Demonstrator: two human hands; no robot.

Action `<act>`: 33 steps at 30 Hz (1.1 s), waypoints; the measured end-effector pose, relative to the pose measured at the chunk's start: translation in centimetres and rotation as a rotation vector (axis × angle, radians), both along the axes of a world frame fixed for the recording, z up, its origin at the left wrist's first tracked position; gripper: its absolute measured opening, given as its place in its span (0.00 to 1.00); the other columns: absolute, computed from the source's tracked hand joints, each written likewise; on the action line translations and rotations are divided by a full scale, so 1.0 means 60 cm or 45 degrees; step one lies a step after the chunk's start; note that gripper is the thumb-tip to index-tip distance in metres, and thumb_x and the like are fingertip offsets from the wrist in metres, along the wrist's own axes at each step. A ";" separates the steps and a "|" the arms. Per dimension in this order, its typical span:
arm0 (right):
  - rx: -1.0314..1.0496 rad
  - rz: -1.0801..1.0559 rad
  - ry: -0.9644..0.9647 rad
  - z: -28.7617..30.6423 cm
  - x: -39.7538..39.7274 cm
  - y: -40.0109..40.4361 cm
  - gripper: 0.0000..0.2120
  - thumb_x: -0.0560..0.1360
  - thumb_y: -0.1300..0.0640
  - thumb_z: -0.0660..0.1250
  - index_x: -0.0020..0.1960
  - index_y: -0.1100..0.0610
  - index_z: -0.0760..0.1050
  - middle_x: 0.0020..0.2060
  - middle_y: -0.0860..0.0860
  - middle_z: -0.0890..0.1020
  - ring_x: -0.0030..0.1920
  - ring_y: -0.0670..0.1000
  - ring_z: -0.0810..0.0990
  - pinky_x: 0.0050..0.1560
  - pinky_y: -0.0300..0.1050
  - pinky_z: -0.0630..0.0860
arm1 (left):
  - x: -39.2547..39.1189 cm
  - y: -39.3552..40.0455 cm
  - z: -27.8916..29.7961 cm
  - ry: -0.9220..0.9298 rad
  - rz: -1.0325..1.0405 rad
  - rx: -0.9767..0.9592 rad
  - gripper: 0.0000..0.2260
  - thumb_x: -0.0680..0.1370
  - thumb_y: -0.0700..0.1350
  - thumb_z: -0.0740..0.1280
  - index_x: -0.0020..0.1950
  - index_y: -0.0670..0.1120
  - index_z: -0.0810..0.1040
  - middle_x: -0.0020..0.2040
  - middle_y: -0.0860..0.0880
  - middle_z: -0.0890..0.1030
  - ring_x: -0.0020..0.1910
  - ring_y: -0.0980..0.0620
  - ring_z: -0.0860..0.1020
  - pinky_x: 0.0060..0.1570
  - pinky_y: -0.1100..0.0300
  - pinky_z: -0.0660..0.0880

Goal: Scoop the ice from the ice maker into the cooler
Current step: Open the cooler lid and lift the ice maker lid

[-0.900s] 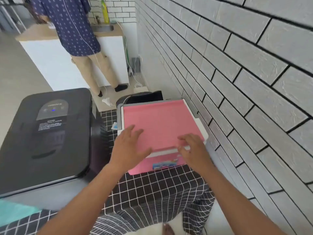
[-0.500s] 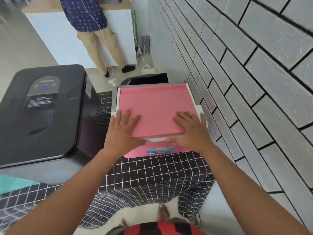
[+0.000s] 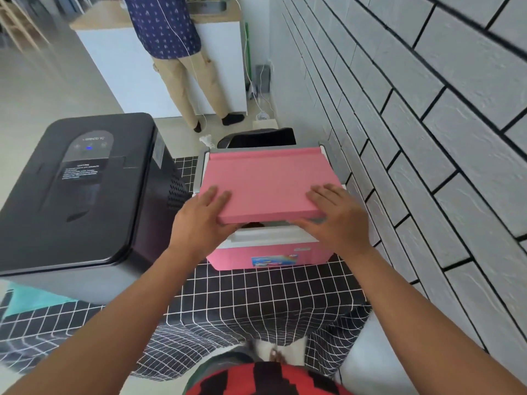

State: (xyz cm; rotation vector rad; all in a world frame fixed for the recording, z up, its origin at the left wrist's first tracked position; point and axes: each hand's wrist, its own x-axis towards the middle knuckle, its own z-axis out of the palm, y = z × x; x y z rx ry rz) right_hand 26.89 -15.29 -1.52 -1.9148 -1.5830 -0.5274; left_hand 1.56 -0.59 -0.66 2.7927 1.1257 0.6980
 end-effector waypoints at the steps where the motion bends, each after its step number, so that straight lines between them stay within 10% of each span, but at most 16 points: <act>1: 0.045 -0.008 -0.001 0.012 0.002 0.004 0.32 0.67 0.29 0.64 0.54 0.55 0.82 0.54 0.50 0.83 0.55 0.54 0.79 0.50 0.51 0.79 | 0.001 0.004 0.010 -0.083 0.008 0.032 0.33 0.67 0.65 0.73 0.63 0.44 0.81 0.62 0.41 0.81 0.53 0.38 0.81 0.51 0.44 0.79; 10: 0.362 -0.043 0.600 0.111 0.055 0.076 0.37 0.67 0.38 0.74 0.70 0.52 0.66 0.62 0.49 0.71 0.61 0.46 0.72 0.54 0.39 0.76 | 0.044 0.073 0.094 -0.932 0.216 -0.292 0.39 0.64 0.70 0.75 0.70 0.58 0.67 0.55 0.64 0.75 0.51 0.63 0.76 0.48 0.72 0.71; 15: 0.543 -0.009 1.149 0.140 0.074 0.145 0.43 0.66 0.43 0.77 0.74 0.44 0.58 0.66 0.48 0.72 0.64 0.42 0.72 0.62 0.41 0.75 | 0.101 0.130 0.093 -1.285 0.165 -0.544 0.28 0.73 0.59 0.74 0.69 0.52 0.69 0.60 0.56 0.76 0.57 0.59 0.76 0.58 0.59 0.76; 18: 0.485 -0.005 1.160 0.138 0.091 0.185 0.34 0.70 0.47 0.74 0.72 0.47 0.63 0.60 0.45 0.78 0.59 0.41 0.77 0.59 0.41 0.76 | 0.128 0.169 0.066 -1.208 0.128 -0.618 0.20 0.78 0.50 0.70 0.68 0.51 0.70 0.58 0.51 0.77 0.57 0.54 0.76 0.61 0.50 0.75; 29: 0.197 -0.127 1.105 0.116 0.144 0.319 0.36 0.70 0.52 0.72 0.73 0.51 0.58 0.64 0.48 0.74 0.61 0.49 0.75 0.61 0.48 0.72 | 0.172 0.274 0.038 -0.996 0.113 -0.762 0.23 0.77 0.53 0.70 0.68 0.61 0.64 0.55 0.77 0.73 0.55 0.76 0.71 0.48 0.80 0.67; 33: 0.075 -0.229 1.063 0.103 0.164 0.362 0.36 0.70 0.51 0.73 0.72 0.57 0.59 0.62 0.55 0.74 0.61 0.54 0.73 0.59 0.48 0.71 | 0.191 0.309 0.032 -0.969 0.116 -0.752 0.23 0.77 0.54 0.70 0.69 0.55 0.67 0.59 0.66 0.76 0.58 0.66 0.75 0.56 0.67 0.72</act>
